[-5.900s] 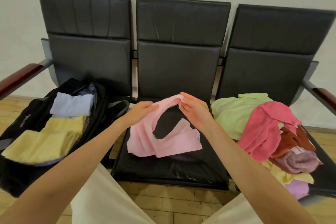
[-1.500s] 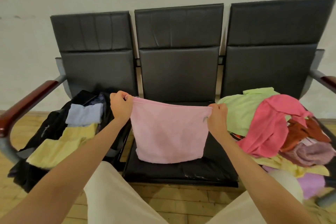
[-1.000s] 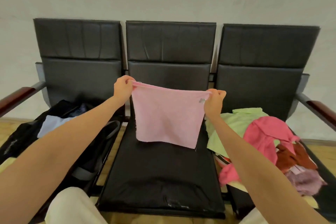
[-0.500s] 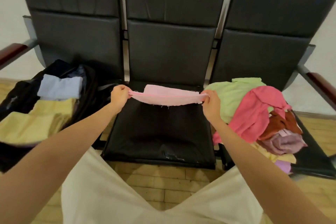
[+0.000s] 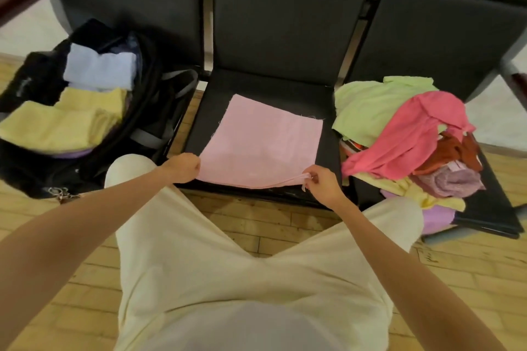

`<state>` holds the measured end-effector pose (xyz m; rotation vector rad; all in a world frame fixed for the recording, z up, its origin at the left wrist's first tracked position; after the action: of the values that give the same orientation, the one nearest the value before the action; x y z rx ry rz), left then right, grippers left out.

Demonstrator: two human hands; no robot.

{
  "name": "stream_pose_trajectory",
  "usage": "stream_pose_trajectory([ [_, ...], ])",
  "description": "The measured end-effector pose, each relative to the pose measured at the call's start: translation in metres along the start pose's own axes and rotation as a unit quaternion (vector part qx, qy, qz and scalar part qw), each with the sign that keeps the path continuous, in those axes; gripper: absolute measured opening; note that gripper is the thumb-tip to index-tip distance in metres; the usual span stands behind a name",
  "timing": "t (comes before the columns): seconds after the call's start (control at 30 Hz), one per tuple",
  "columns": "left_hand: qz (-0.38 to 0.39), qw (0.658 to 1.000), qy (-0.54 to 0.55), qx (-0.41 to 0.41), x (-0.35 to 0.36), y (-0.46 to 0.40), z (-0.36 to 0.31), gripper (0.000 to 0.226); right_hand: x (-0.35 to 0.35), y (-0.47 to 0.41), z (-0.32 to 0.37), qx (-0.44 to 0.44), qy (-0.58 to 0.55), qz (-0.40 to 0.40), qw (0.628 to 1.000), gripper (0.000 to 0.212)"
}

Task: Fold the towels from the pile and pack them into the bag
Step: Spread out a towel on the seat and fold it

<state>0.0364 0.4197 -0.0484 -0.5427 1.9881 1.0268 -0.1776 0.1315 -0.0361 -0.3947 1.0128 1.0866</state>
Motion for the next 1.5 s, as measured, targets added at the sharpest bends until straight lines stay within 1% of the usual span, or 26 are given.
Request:
stream_pose_trajectory([
  [0.07,-0.014,0.991,-0.132,-0.017,0.002,0.006,-0.009,0.023,0.002,0.003,-0.001,-0.009,-0.009,-0.012,1.0,0.014],
  [0.1,-0.027,0.983,-0.181,-0.023,0.003,0.009,-0.018,0.023,0.003,0.004,-0.001,-0.009,-0.018,-0.021,1.0,0.013],
  [0.13,-0.048,0.979,-0.197,-0.019,0.006,0.011,-0.029,0.024,0.004,0.006,-0.001,-0.007,-0.031,-0.031,0.999,0.012],
  [0.17,-0.071,0.981,-0.182,0.002,0.011,0.01,-0.04,0.023,0.006,0.007,-0.001,-0.005,-0.046,-0.041,0.998,0.013],
  [0.2,-0.085,0.987,-0.131,0.036,0.017,0.008,-0.051,0.022,0.007,0.007,-0.001,-0.001,-0.06,-0.047,0.997,0.014],
  [0.27,-0.068,0.992,0.013,0.109,0.033,0.005,-0.074,0.025,0.007,0.008,-0.004,0.004,-0.076,-0.054,0.996,0.017],
  [0.33,-0.031,0.978,0.133,0.155,0.049,0.002,-0.1,0.035,0.006,0.008,-0.005,0.001,-0.081,-0.054,0.995,0.017],
  [0.37,-0.021,0.971,0.172,0.167,0.056,-0.001,-0.113,0.041,0.004,0.006,-0.006,0.001,-0.087,-0.056,0.995,0.016],
  [0.43,-0.02,0.956,0.23,0.18,0.068,-0.009,-0.136,0.049,0.003,0.001,-0.01,0.002,-0.101,-0.055,0.993,0.013],
  [0.5,-0.024,0.941,0.281,0.186,0.077,-0.018,-0.155,0.048,0.001,-0.004,-0.012,0.001,-0.115,-0.042,0.992,0.011],
  [0.6,-0.041,0.925,0.326,0.193,0.083,-0.028,-0.174,0.034,0.001,-0.011,-0.017,-0.002,-0.139,-0.019,0.99,0.01],
  [0.7,-0.066,0.93,0.288,0.217,0.087,-0.032,-0.185,0.017,0.0,-0.021,-0.024,0.016,-0.14,-0.002,0.99,0.01],
  [0.77,-0.083,0.933,0.264,0.23,0.087,-0.033,-0.186,0.012,-0.003,-0.042,-0.034,0.02,-0.105,-0.021,0.994,0.01],
  [0.83,-0.089,0.928,0.274,0.235,0.088,-0.032,-0.183,0.009,-0.008,-0.072,-0.043,0.027,-0.021,-0.047,0.998,0.014],
  [0.93,-0.068,0.924,0.307,0.216,0.095,-0.033,-0.178,0.019,-0.019,-0.119,-0.05,0.061,0.082,-0.061,0.993,0.022],
  [1.03,-0.043,0.918,0.352,0.178,0.094,-0.036,-0.175,0.031,-0.026,-0.161,-0.044,0.076,0.175,-0.047,0.98,0.03],
  [1.07,-0.024,0.913,0.373,0.162,0.092,-0.036,-0.174,0.033,-0.025,-0.171,-0.041,0.083,0.201,-0.037,0.975,0.033],
  [1.13,0.023,0.898,0.42,0.131,0.09,-0.037,-0.173,0.025,-0.022,-0.184,-0.037,0.105,0.233,-0.032,0.966,0.039],
  [1.17,0.041,0.894,0.43,0.12,0.089,-0.038,-0.173,0.02,-0.02,-0.189,-0.036,0.12,0.241,-0.038,0.962,0.042],
  [1.23,0.066,0.899,0.422,0.095,0.087,-0.04,-0.174,0.013,-0.018,-0.194,-0.037,0.153,0.253,-0.046,0.954,0.05],
  [1.3,0.086,0.901,0.418,0.073,0.087,-0.04,-0.177,0.01,-0.017,-0.194,-0.039,0.177,0.235,-0.041,0.955,0.057],
  [1.33,0.099,0.894,0.431,0.065,0.086,-0.039,-0.179,0.013,-0.018,-0.193,-0.041,0.18,0.224,-0.038,0.957,0.056],
  [1.43,0.139,0.856,0.495,0.05,0.089,-0.034,-0.187,0.024,-0.026,-0.19,-0.042,0.177,0.219,-0.037,0.959,0.046],
  [1.5,0.157,0.842,0.514,0.048,0.092,-0.031,-0.195,0.031,-0.028,-0.188,-0.043,0.17,0.211,-0.044,0.962,0.044],
])
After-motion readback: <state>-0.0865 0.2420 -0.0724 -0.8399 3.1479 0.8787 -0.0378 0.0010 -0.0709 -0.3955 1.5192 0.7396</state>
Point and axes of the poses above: each hand's wrist, its own y-axis away from the middle knuckle, its own x-axis out of the palm, z = x × y, the point moved 1 cm from there along -y, towards the middle knuckle, and after that the axes turned 9 degrees about y, right-handed, at the moved point
